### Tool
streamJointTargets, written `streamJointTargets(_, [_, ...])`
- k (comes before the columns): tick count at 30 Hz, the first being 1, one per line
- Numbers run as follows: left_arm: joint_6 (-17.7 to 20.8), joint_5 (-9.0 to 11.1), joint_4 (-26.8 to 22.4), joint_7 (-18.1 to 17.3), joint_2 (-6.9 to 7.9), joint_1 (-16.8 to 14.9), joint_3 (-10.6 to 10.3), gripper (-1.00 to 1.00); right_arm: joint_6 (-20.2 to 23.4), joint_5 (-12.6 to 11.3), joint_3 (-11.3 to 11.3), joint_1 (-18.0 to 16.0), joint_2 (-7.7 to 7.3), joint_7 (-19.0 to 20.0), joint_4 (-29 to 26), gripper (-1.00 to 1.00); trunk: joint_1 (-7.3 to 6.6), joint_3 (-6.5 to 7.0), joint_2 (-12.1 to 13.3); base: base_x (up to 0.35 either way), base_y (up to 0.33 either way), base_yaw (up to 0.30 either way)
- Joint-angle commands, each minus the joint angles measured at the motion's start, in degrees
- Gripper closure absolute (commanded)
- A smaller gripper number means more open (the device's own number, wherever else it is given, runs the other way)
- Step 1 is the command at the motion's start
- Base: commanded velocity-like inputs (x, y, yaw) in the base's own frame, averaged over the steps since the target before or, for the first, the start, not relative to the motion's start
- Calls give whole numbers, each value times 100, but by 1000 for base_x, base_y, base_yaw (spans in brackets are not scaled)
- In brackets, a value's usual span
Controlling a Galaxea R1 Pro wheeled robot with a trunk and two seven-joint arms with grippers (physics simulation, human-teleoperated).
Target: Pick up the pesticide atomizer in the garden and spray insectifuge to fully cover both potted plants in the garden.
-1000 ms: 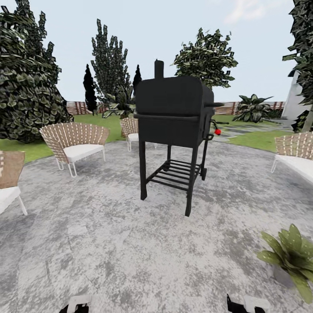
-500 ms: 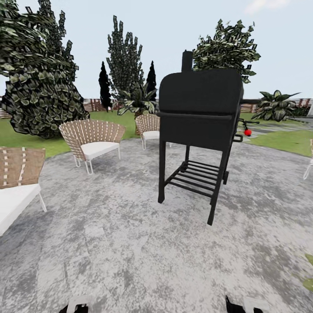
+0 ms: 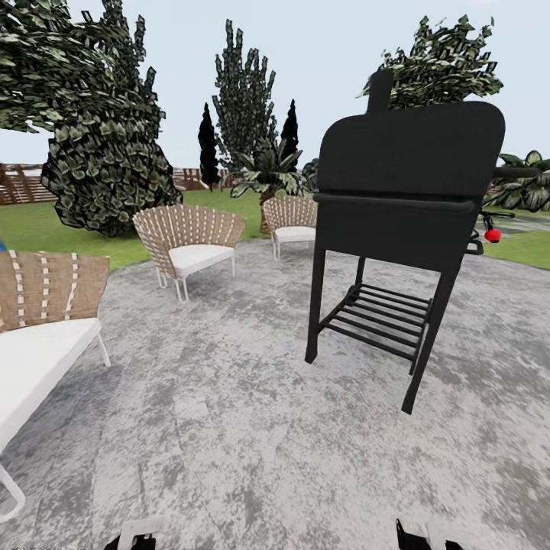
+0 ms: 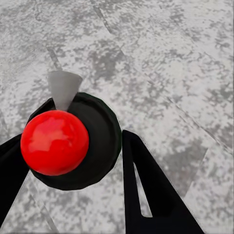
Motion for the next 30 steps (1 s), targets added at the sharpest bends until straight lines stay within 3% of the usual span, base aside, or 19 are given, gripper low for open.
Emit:
streamJointTargets(1, [-18,-37,5,-15,0,-3,51,100,-24,17,-49,-5,0,39,0,-100,0,-13,-2,180,53,176])
streamJointTargets(7, [-19,-37,5,-11,-1,1,54,100,-24,17,-49,-5,-2,40,-1,-100,0,-53,-2,279,106,164])
streamJointTargets(17, [-12,-37,4,-9,1,0,53,100,-11,20,-49,-5,-19,55,-8,-100,0,-60,-2,326,33,15])
streamJointTargets(19, [-13,-35,6,-13,-2,-1,50,100,-12,110,-45,-5,-20,75,-5,-100,0,-60,-2,333,1,0])
streamJointTargets(21, [-17,-36,44,-15,-16,0,42,100,-16,359,-38,-5,-11,138,38,-100,0,-60,-2,333,0,0])
streamJointTargets(24, [-25,-79,208,-22,-132,1,17,100,-92,1168,-26,-5,6,241,559,-100,0,-60,-2,333,0,0])
streamJointTargets(25, [-31,-91,236,-23,-218,-1,3,100,-230,1562,-26,-5,26,233,782,-100,0,-60,-2,334,0,0])
streamJointTargets(26, [-36,-97,230,-24,-296,0,-5,100,-340,1785,-30,-5,60,229,872,-100,0,-60,-2,334,0,0])
streamJointTargets(30, [-59,-113,68,-17,-656,-19,-14,100,-597,2168,-60,-5,341,128,957,-100,0,-60,-2,335,0,0])
